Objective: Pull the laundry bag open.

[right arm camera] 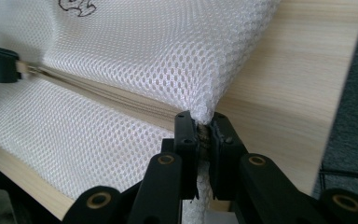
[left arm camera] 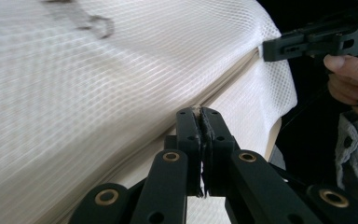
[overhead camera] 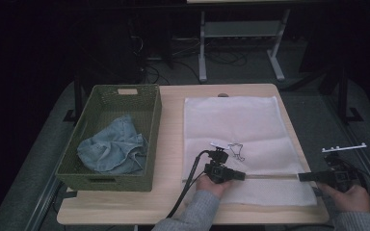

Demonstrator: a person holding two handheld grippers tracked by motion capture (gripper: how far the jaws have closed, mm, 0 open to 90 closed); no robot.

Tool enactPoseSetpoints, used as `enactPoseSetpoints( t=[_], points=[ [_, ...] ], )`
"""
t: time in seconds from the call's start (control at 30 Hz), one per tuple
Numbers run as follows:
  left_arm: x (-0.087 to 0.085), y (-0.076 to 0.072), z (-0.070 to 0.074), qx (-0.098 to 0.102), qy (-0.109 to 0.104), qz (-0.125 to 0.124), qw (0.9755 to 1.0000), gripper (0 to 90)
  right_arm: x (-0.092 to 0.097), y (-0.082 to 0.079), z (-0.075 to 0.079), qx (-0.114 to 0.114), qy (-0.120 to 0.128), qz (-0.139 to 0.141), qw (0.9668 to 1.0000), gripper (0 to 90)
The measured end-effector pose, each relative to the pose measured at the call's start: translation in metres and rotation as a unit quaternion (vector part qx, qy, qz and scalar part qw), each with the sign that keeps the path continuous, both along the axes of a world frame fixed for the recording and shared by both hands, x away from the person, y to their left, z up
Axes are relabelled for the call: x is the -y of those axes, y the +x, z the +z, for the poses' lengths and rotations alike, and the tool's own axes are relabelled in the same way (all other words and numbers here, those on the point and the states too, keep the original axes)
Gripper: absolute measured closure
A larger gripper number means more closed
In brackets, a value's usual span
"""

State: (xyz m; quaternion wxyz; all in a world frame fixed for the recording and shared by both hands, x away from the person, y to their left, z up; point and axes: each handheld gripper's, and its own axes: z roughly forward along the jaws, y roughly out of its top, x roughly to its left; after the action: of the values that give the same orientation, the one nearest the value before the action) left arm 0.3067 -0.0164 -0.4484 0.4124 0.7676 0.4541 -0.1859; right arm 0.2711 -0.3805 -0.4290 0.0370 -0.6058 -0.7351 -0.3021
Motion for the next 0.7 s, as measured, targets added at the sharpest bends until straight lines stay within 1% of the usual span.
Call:
enactPoseSetpoints(
  t=[0.1, 0.23, 0.33, 0.4, 0.57, 0.7],
  points=[
    [-0.013, 0.0, 0.0, -0.002, 0.001, 0.008, 1.0, 87.6, 0.004, -0.001, -0.001, -0.001, 0.0, -0.003, 1.0, 82.7],
    [-0.027, -0.001, 0.0, -0.001, 0.004, 0.012, 0.9999, 87.6, 0.006, -0.002, -0.003, -0.003, 0.0, -0.006, 1.0, 82.7],
    [-0.036, -0.003, 0.0, -0.002, 0.002, 0.019, 0.9998, 87.6, 0.007, -0.001, -0.004, -0.004, -0.001, -0.006, 1.0, 82.7],
    [-0.043, -0.004, 0.0, -0.002, 0.005, 0.022, 0.9997, 87.6, 0.007, 0.001, -0.004, -0.005, -0.003, -0.005, 1.0, 82.8],
    [-0.06, -0.009, 0.0, -0.001, 0.006, 0.031, 0.9995, 87.6, 0.007, 0.006, -0.001, -0.005, -0.012, -0.003, 0.9999, 82.7],
    [-0.07, -0.012, 0.0, 0.002, 0.008, 0.03, 0.9995, 87.6, 0.007, 0.009, 0.0, -0.004, -0.019, -0.002, 0.9998, 82.7]
  ],
)
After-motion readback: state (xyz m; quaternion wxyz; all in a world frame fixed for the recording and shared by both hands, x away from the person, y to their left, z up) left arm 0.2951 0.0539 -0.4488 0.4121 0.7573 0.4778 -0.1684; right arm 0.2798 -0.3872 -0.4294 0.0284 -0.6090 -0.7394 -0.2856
